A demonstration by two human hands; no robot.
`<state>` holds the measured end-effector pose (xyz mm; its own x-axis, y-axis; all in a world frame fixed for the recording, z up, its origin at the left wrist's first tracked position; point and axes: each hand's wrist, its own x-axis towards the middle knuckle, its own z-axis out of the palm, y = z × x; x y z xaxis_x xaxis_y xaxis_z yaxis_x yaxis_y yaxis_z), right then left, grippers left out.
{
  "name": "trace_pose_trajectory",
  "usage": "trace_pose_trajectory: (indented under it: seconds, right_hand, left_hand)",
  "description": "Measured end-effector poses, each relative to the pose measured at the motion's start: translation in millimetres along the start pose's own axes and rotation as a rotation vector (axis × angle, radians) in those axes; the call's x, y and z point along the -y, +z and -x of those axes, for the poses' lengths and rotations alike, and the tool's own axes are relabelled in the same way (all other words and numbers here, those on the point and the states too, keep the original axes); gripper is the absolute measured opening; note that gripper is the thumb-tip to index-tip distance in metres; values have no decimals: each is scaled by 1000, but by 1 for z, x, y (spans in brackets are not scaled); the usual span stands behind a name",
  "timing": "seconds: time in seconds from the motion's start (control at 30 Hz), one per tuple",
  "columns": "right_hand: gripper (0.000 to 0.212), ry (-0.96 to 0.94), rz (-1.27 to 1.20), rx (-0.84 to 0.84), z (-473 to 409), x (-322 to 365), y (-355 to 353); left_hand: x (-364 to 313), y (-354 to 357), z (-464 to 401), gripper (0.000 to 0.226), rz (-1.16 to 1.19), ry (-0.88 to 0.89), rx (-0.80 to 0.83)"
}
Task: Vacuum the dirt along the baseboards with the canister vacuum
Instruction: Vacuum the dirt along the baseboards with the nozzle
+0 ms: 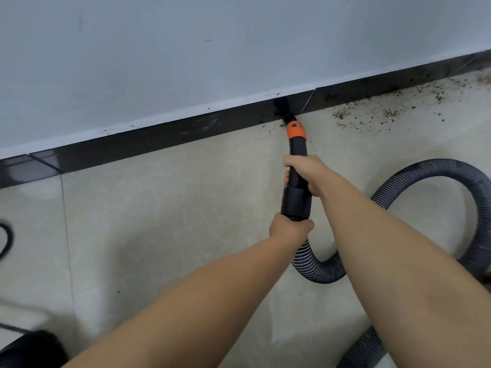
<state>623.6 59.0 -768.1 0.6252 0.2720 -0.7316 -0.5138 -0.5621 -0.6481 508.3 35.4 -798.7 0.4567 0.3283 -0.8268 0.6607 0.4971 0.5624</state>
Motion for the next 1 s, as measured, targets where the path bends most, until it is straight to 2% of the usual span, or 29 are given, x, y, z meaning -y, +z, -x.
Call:
trace_pose_trajectory:
  seconds: [0.23,0.47,0.67,1.0]
  right_hand:
    - [9,5,55,52,23,-6,32]
    - [9,10,132,113,36,-17,38]
    - [11,44,26,11,31,-33,6]
    - [9,40,-92,-104,0,-8,-30]
  left_hand:
    - [16,-27,15,45,35,-27,-47]
    - [34,-24,33,41,117,-41,-57]
    - [41,-4,33,43,35,-41,5]
    - [-2,18,4,45,-85,5,80]
